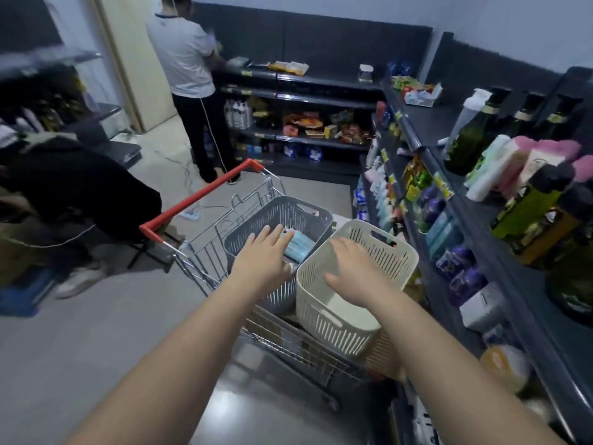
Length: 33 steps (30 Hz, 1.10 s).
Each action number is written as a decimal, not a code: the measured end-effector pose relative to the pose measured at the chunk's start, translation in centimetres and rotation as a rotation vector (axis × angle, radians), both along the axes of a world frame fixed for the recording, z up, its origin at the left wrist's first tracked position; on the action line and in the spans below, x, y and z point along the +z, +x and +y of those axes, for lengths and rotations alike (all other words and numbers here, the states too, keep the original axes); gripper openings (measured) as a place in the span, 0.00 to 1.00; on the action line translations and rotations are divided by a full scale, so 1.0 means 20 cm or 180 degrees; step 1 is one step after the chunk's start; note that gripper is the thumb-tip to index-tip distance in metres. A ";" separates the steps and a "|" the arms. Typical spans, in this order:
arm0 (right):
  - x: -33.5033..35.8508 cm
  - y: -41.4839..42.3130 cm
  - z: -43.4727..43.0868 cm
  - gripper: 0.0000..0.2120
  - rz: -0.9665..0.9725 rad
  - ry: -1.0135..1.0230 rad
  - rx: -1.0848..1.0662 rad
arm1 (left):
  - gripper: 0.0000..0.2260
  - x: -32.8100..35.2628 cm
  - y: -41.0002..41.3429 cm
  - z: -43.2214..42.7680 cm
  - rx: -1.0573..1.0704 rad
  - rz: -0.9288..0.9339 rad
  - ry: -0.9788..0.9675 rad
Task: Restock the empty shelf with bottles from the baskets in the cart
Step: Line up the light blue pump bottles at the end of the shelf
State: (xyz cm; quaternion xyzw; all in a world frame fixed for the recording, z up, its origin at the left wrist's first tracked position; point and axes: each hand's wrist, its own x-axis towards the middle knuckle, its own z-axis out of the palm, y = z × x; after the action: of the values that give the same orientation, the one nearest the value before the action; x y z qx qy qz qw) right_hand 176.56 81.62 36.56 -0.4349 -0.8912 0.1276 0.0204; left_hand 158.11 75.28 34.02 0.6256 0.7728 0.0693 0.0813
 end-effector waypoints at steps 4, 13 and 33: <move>-0.04 -0.15 0.18 0.32 -0.0026 -0.0025 0.0203 | 0.32 -0.05 -0.11 0.12 0.0195 -0.0026 0.0096; -0.18 -0.50 0.52 0.32 -0.0082 -0.0108 0.0446 | 0.34 -0.21 -0.46 0.41 0.0124 -0.0101 -0.0177; -0.76 -0.92 0.94 0.28 -0.0951 -0.0273 -0.0687 | 0.34 -0.92 -0.94 1.21 -0.1686 -0.0021 -0.1582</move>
State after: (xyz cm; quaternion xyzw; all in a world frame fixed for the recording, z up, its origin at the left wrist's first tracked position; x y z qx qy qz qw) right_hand 158.20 100.42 21.35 -0.5425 -0.8262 0.0965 -0.1171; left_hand 139.23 99.52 15.71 0.7650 0.5769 -0.1421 0.2486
